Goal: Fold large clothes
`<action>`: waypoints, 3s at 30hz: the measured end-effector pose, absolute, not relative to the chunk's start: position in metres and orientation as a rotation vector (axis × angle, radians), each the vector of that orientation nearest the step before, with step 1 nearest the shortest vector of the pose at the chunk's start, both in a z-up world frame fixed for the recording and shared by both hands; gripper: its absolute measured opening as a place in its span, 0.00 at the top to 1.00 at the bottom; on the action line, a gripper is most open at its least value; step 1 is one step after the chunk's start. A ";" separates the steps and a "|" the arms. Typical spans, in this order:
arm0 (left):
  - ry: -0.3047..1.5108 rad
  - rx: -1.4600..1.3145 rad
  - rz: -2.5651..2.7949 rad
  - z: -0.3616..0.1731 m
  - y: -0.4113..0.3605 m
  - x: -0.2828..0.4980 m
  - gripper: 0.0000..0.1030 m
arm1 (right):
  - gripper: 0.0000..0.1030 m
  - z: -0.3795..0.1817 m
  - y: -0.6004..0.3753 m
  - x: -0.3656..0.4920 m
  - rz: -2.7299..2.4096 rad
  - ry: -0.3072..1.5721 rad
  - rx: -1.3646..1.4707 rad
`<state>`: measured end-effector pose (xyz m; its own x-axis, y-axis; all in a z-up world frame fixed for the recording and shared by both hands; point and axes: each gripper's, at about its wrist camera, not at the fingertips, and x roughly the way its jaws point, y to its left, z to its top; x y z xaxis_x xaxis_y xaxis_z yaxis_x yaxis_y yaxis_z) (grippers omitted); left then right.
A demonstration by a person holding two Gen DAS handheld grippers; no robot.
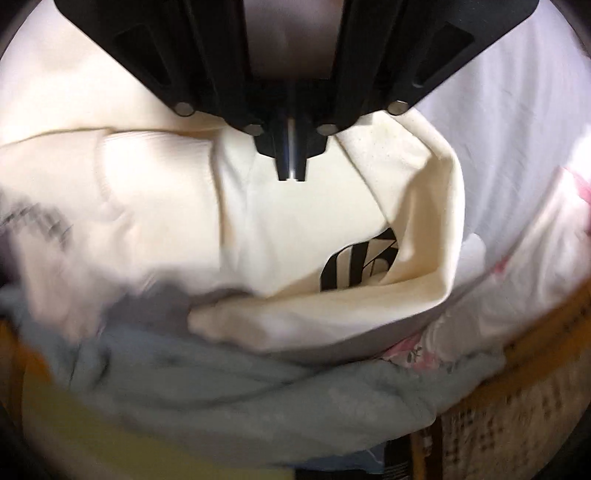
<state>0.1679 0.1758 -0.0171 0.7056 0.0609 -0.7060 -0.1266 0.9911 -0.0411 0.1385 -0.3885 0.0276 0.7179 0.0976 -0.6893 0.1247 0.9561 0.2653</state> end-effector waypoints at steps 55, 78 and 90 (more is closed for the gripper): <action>0.795 -0.400 0.331 0.050 0.301 0.116 0.22 | 0.34 0.049 0.030 0.355 0.459 1.101 0.310; 0.771 -0.455 0.300 0.066 0.300 0.105 0.22 | 0.90 0.026 0.047 0.402 0.302 0.968 0.373; 0.768 -0.376 0.150 0.066 0.263 0.108 0.40 | 0.90 0.167 -0.072 0.226 0.158 0.491 -0.234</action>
